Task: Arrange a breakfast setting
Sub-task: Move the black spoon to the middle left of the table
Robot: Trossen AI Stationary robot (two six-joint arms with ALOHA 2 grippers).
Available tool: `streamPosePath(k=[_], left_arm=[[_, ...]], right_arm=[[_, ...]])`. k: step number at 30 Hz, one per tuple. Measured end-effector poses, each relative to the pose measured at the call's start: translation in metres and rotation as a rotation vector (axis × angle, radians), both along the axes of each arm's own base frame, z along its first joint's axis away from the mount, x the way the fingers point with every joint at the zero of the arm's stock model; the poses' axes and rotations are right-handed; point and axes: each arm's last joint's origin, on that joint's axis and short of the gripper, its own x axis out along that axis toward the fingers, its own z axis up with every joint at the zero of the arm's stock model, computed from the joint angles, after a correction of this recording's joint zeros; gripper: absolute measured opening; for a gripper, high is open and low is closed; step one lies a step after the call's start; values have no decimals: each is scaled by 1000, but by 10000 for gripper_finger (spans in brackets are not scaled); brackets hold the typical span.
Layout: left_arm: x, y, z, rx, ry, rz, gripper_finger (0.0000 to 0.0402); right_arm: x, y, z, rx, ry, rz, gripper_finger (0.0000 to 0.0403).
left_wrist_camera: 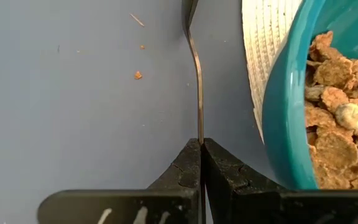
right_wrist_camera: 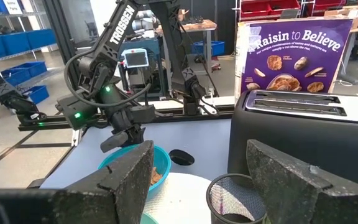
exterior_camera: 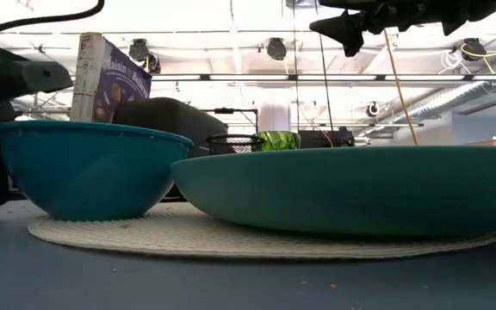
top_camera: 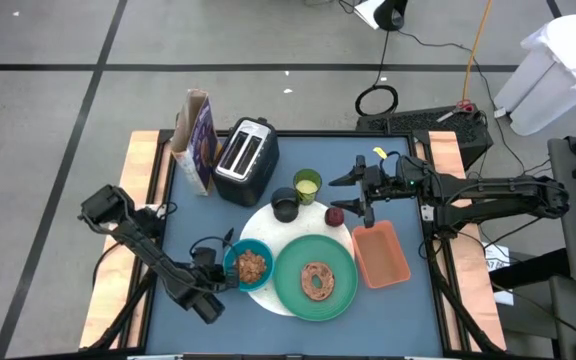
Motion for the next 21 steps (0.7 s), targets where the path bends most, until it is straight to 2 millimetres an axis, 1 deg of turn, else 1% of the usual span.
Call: streamPosePath(k=[7, 21], left_arm=[[0, 0, 0, -8, 13, -9, 28], [0, 0, 0, -6, 32, -41, 33]], right_arm=[[0, 0, 0, 0, 0, 0, 251], [0, 0, 0, 0, 0, 0, 251]])
